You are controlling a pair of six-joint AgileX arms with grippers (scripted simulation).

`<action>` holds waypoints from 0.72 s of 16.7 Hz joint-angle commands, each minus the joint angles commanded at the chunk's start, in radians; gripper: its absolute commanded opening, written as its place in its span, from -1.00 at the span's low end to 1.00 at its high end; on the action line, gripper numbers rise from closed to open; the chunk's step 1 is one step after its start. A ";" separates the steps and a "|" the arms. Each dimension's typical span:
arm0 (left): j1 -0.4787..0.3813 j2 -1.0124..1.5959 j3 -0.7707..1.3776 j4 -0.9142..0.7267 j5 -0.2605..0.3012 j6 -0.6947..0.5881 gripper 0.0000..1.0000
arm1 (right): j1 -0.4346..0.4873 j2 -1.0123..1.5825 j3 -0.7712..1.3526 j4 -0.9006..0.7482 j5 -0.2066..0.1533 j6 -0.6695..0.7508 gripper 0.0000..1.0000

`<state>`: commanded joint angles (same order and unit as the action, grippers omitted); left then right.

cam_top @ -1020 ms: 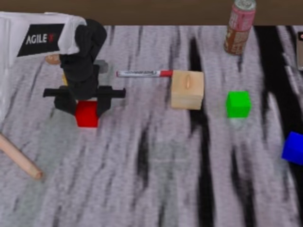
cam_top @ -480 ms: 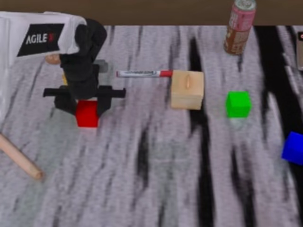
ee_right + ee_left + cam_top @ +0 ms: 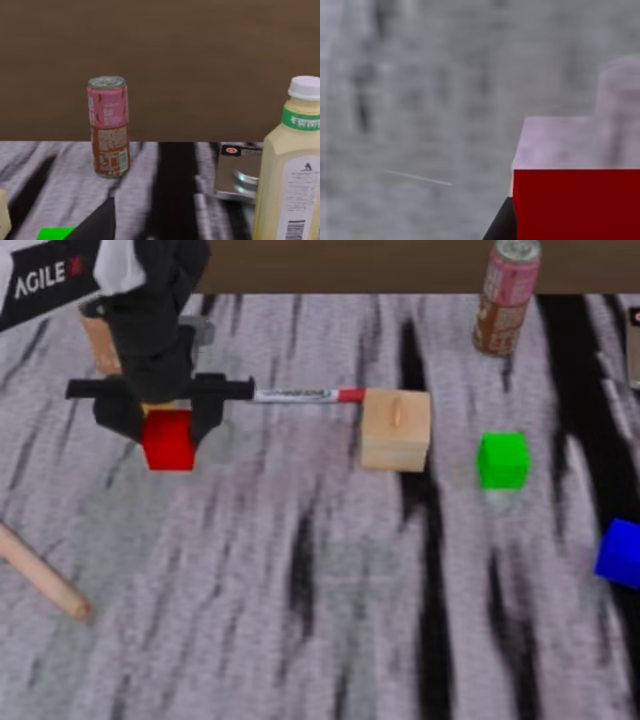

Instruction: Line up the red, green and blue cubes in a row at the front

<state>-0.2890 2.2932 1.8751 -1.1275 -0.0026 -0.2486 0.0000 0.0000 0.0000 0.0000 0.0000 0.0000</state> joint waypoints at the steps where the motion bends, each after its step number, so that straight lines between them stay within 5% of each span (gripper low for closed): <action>1: 0.000 -0.001 0.001 -0.002 0.000 0.000 -1.00 | 0.000 0.000 0.000 0.000 0.000 0.000 1.00; 6: -0.019 -0.013 -0.016 0.006 -0.001 -0.012 -1.00 | 0.000 0.000 0.000 0.000 0.000 0.000 1.00; 12: -0.206 -0.216 -0.299 0.068 -0.007 -0.223 -1.00 | 0.000 0.000 0.000 0.000 0.000 0.000 1.00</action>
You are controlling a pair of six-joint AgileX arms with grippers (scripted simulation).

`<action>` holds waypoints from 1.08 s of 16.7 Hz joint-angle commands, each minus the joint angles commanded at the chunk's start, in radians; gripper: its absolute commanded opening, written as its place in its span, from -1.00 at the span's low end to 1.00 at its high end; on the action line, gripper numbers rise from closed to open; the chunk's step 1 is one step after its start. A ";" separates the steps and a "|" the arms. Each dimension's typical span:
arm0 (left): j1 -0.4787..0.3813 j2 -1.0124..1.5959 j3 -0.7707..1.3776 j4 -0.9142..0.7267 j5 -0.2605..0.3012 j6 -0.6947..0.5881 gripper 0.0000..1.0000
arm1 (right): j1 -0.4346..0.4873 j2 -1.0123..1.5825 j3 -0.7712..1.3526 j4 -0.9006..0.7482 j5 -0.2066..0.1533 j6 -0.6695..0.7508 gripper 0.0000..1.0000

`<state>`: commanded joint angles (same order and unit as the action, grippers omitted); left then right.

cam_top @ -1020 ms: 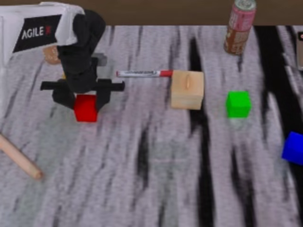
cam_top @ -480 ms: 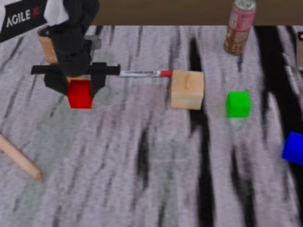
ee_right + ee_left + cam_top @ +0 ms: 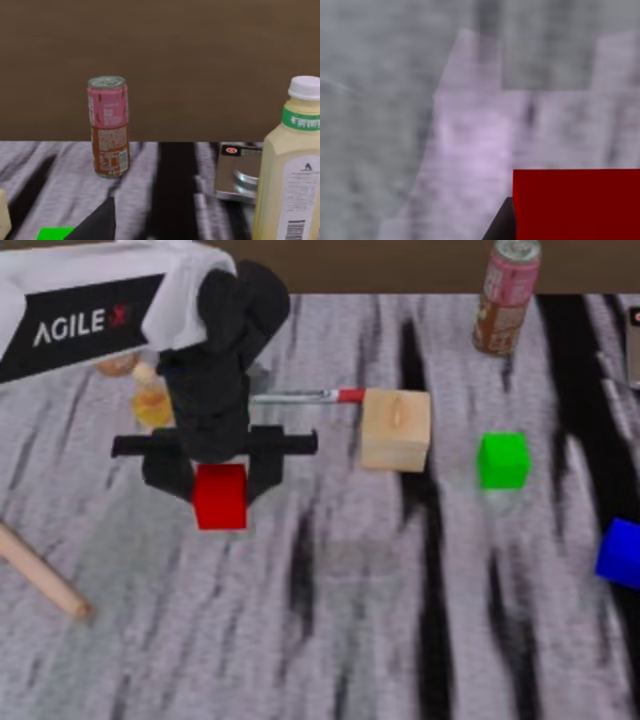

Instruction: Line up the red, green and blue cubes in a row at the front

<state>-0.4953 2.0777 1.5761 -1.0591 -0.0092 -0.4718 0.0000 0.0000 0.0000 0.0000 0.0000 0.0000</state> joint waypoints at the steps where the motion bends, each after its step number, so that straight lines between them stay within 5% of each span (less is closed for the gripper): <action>1: -0.039 -0.042 -0.061 0.013 0.000 -0.044 -1.00 | 0.000 0.000 0.000 0.000 0.000 0.000 1.00; 6: -0.163 -0.174 -0.215 0.056 -0.003 -0.181 -1.00 | 0.000 0.000 0.000 0.000 0.000 0.000 1.00; 12: -0.160 -0.164 -0.226 0.070 -0.003 -0.178 -1.00 | 0.000 0.000 0.000 0.000 0.000 0.000 1.00; 18: -0.163 -0.086 -0.346 0.280 -0.002 -0.181 -1.00 | 0.000 0.000 0.000 0.000 0.000 0.000 1.00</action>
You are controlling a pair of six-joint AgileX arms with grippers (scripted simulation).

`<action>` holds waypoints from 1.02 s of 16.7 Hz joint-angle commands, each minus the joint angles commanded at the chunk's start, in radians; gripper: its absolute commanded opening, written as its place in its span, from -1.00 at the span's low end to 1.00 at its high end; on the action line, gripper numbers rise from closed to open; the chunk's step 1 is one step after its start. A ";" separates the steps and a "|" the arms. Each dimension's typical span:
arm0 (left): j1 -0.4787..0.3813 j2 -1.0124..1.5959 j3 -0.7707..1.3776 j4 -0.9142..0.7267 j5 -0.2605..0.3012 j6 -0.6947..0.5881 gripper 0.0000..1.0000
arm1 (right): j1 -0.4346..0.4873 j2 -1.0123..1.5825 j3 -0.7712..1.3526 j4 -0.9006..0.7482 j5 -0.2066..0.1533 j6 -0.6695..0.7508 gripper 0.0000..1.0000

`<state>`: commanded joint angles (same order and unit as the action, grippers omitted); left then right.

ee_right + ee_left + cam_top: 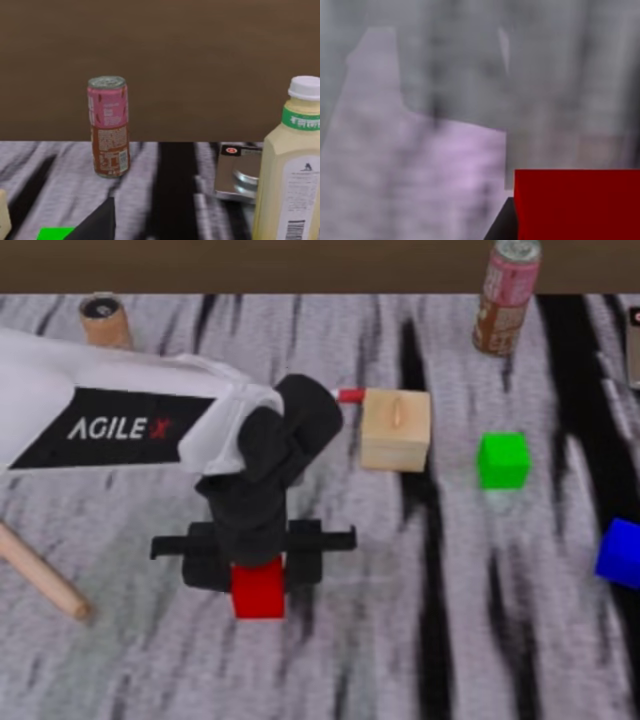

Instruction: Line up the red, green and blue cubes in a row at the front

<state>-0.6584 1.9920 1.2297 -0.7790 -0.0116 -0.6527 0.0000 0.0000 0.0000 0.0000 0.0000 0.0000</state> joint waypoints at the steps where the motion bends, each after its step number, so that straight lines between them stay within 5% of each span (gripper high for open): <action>1: -0.001 0.010 -0.014 0.022 0.000 -0.001 -1.00 | 0.000 0.000 0.000 0.000 0.000 0.000 1.00; 6: -0.002 0.017 -0.023 0.035 0.000 -0.001 -1.00 | 0.000 0.000 0.000 0.000 0.000 0.000 1.00; 17: -0.002 0.017 -0.023 0.035 0.000 -0.001 0.66 | 0.000 0.000 0.000 0.000 0.000 0.000 1.00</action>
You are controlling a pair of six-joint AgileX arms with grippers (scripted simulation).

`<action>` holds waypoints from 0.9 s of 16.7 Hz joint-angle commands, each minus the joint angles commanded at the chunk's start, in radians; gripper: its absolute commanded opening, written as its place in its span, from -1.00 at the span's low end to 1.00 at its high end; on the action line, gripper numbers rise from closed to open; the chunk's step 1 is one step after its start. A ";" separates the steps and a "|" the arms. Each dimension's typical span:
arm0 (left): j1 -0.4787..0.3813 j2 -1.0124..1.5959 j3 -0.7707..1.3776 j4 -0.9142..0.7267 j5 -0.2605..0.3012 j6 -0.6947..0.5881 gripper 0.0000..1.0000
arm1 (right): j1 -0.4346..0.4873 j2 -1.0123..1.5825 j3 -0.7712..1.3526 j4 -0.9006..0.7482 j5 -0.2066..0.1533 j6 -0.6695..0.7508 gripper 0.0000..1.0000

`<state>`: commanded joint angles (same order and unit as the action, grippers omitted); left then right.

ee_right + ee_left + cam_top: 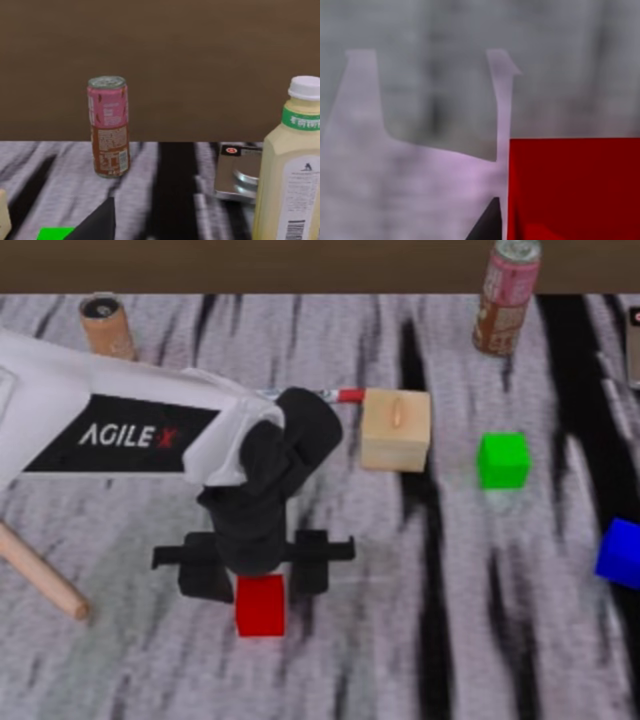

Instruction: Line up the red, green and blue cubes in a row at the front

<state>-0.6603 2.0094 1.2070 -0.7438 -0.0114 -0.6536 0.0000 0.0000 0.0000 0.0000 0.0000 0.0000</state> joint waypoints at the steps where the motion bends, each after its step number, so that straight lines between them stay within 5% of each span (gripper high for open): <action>1: 0.000 0.000 0.000 0.000 0.000 0.000 0.81 | 0.000 0.000 0.000 0.000 0.000 0.000 1.00; 3: 0.000 0.000 0.000 0.000 0.000 0.000 1.00 | 0.000 0.000 0.000 0.000 0.000 0.000 1.00; 15: 0.005 -0.033 0.046 -0.077 -0.002 -0.003 1.00 | 0.000 0.000 0.000 0.000 0.000 0.000 1.00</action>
<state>-0.6557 1.9768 1.2528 -0.8205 -0.0132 -0.6566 0.0000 0.0000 0.0000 0.0000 0.0000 0.0000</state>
